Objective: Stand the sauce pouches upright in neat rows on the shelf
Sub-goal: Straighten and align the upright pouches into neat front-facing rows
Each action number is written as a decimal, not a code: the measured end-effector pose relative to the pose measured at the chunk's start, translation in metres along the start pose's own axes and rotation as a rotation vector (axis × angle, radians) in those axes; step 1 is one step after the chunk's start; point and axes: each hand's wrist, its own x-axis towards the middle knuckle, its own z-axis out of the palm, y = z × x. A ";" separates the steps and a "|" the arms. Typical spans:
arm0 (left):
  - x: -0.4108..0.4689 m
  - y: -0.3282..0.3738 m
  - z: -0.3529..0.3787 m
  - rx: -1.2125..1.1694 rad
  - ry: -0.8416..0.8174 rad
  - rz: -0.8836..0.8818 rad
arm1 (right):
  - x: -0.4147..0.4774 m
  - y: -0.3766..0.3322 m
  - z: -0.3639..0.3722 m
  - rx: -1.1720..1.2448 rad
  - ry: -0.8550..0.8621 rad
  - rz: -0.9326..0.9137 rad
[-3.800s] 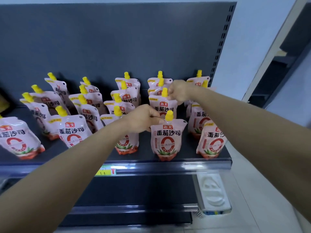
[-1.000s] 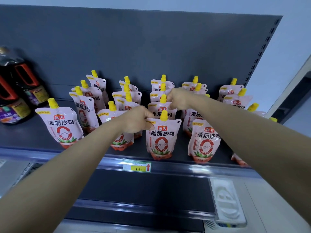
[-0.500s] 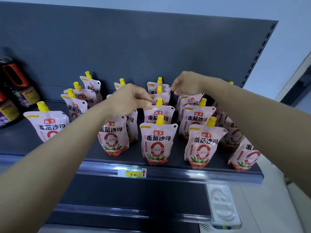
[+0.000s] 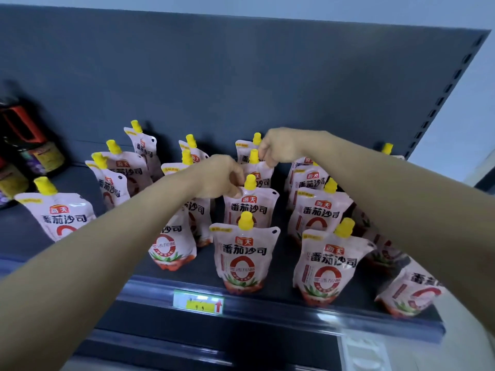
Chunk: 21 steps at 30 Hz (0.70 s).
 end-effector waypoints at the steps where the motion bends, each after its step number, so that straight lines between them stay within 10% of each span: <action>1: 0.003 -0.001 0.001 0.005 -0.012 0.002 | 0.004 0.002 0.001 -0.008 -0.014 -0.004; 21: 0.026 -0.016 0.000 0.165 -0.136 0.125 | 0.017 -0.014 0.009 -0.092 -0.073 0.157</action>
